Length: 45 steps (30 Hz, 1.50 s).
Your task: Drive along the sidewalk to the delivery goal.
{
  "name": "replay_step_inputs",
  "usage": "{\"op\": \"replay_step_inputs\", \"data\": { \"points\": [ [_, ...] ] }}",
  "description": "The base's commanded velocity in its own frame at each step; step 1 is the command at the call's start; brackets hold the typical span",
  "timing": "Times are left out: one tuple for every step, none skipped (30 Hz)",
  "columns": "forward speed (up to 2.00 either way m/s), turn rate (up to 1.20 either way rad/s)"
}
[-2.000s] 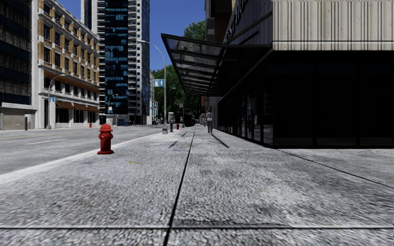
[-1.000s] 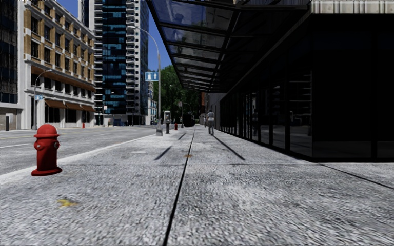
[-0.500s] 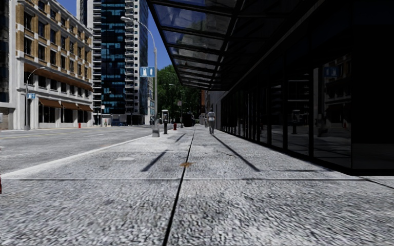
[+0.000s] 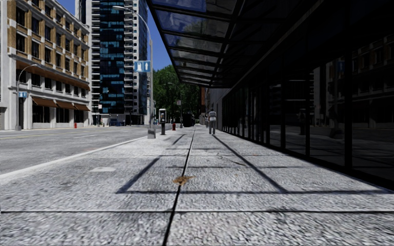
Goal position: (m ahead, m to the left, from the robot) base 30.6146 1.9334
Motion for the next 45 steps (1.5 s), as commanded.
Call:
{"op": "replay_step_inputs", "data": {
  "points": [
    [2.0, 0.0],
    [2.0, 0.0],
    [2.0, 0.0],
    [2.0, 0.0],
    [2.0, 0.0],
    [2.0, 0.0],
    [2.0, 0.0],
    [2.0, 0.0],
    [2.0, 0.0],
    [2.0, 0.0],
    [2.0, 0.0],
    [2.0, 0.0],
    [2.0, 0.0],
    [2.0, 0.0],
    [2.0, 0.0],
    [2.0, 0.0],
    [2.0, 0.0],
    [2.0, 0.0],
    [2.0, 0.0],
    [2.0, 0.0],
    [2.0, 0.0],
    [2.0, 0.0],
    [2.0, 0.0],
    [2.0, 0.0],
    [2.0, 0.0],
    [2.0, 0.0],
    [2.0, 0.0],
    [2.0, 0.0],
    [2.0, 0.0],
    [2.0, 0.0],
    [2.0, 0.0],
    [2.0, 0.0],
    [2.0, 0.0],
    [2.0, 0.0],
    [2.0, 0.0],
    [2.0, 0.0],
    [2.0, 0.0],
    [2.0, 0.0],
    [2.0, 0.0],
    [2.0, 0.0],
    [2.0, 0.0],
    [2.0, 0.0],
    [2.0, 0.0],
    [2.0, 0.0],
    [2.0, 0.0]
  ]
}}
